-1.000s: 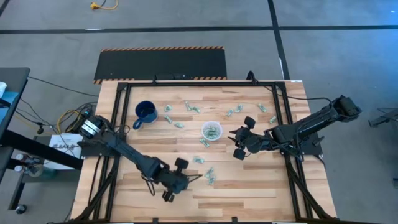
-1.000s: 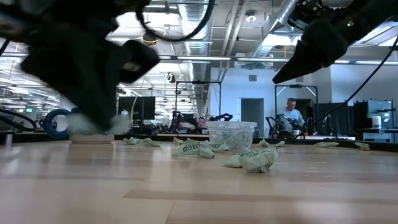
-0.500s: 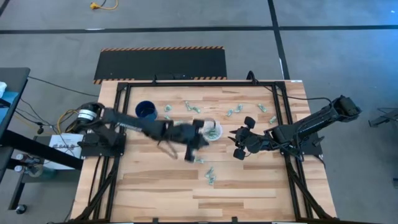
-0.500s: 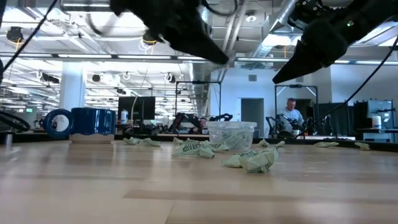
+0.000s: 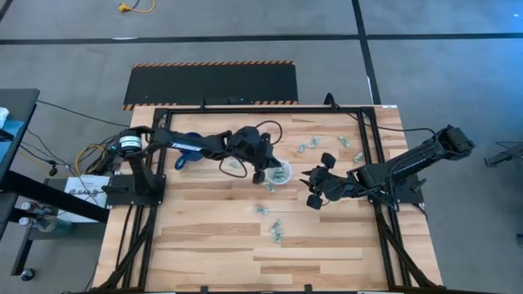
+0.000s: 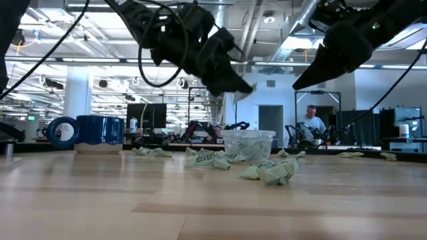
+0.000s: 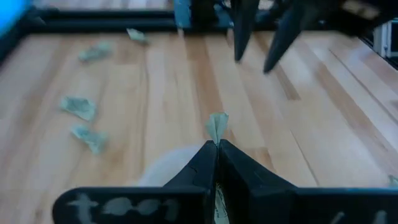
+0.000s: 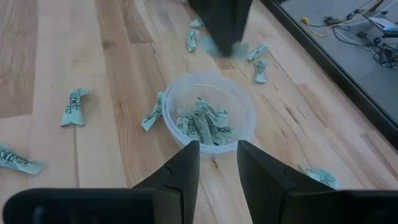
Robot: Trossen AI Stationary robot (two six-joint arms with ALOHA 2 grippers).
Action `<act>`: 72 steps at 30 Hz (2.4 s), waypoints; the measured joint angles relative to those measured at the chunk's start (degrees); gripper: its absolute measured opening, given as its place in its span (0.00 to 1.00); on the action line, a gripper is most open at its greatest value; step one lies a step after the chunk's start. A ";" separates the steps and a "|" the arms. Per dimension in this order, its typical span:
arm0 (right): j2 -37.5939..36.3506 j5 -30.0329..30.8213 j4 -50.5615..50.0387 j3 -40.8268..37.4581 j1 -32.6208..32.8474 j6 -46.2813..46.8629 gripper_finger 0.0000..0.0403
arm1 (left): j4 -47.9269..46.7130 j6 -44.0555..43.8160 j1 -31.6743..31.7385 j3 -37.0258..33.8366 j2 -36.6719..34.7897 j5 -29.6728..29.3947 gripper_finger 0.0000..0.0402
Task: Pick and place items into bin
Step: Put the gray stevia packet into the transparent bin
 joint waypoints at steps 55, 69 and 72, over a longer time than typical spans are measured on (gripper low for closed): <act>0.00 -0.18 0.10 -0.07 0.00 0.97 0.25 | -26.19 -3.48 -16.88 0.00 -3.25 -8.43 0.25; -0.01 -0.20 0.23 -0.07 0.00 1.52 0.25 | -26.54 -6.67 -24.02 -0.13 -2.64 -21.20 0.25; 0.00 -0.20 0.22 -0.07 0.00 1.52 0.25 | -23.31 -6.75 -24.01 -2.20 -2.64 -21.33 0.27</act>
